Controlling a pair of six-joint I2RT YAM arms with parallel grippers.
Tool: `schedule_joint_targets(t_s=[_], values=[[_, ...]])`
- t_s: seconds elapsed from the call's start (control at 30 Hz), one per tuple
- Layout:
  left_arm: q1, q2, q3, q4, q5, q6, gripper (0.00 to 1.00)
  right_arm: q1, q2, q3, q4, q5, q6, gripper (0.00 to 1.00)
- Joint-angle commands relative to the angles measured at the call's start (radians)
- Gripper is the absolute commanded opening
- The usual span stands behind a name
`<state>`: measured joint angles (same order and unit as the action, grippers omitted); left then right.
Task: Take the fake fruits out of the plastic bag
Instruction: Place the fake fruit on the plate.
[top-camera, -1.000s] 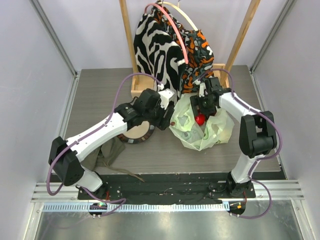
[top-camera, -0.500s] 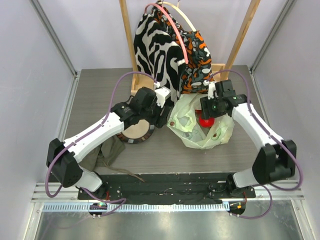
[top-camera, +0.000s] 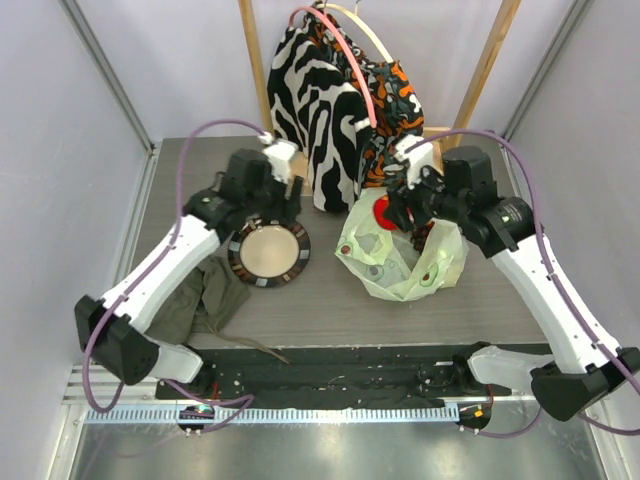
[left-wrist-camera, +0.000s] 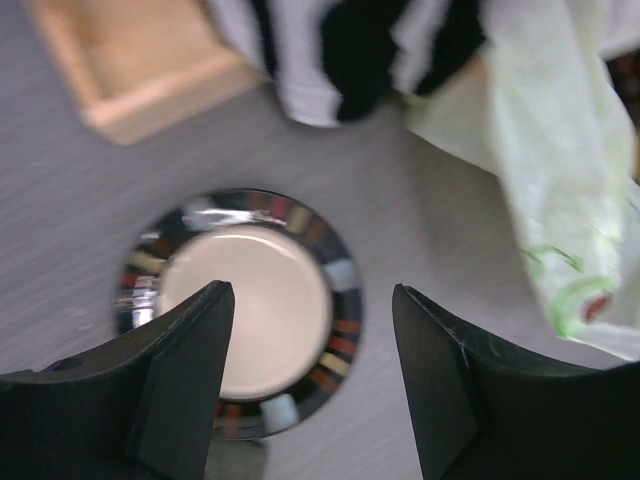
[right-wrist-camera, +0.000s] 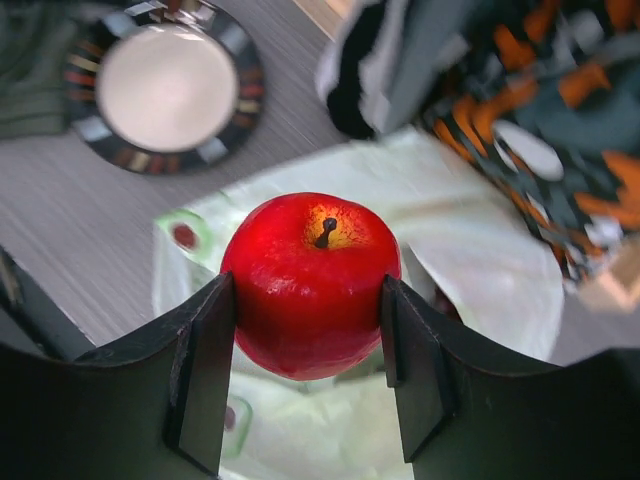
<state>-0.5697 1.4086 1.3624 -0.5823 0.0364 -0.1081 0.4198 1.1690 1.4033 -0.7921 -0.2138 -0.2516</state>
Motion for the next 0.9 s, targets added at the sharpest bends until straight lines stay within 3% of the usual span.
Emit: schedule_joint_targets(t_s=[0.0,0.13,0.33,0.47,0.53,0.7,0.87], values=[[0.128,-0.126,0.049,-0.004,-0.079,0.019,0.69,0.121,0.090,0.083,0.114,-0.039,-0.038,0.22],[0.311,-0.190,0.032,-0.010,-0.076,-0.048,0.70,0.285,0.188,0.129,0.230,-0.061,-0.064,0.22],[0.528,-0.302,-0.016,-0.044,-0.027,-0.136,0.71,0.346,0.432,0.178,0.395,-0.136,0.021,0.22],[0.565,-0.390,-0.064,-0.065,-0.001,-0.133,0.72,0.344,0.697,0.466,0.257,-0.182,0.135,0.21],[0.602,-0.434,-0.091,-0.060,0.002,-0.133,0.72,0.343,0.793,0.508,0.257,-0.165,0.187,0.20],[0.662,-0.465,-0.149,-0.073,0.034,-0.160,0.72,0.352,0.865,0.461,0.488,-0.020,0.250,0.22],[0.688,-0.479,-0.171,-0.077,0.054,-0.173,0.72,0.370,0.887,0.390,0.594,0.090,0.328,0.24]])
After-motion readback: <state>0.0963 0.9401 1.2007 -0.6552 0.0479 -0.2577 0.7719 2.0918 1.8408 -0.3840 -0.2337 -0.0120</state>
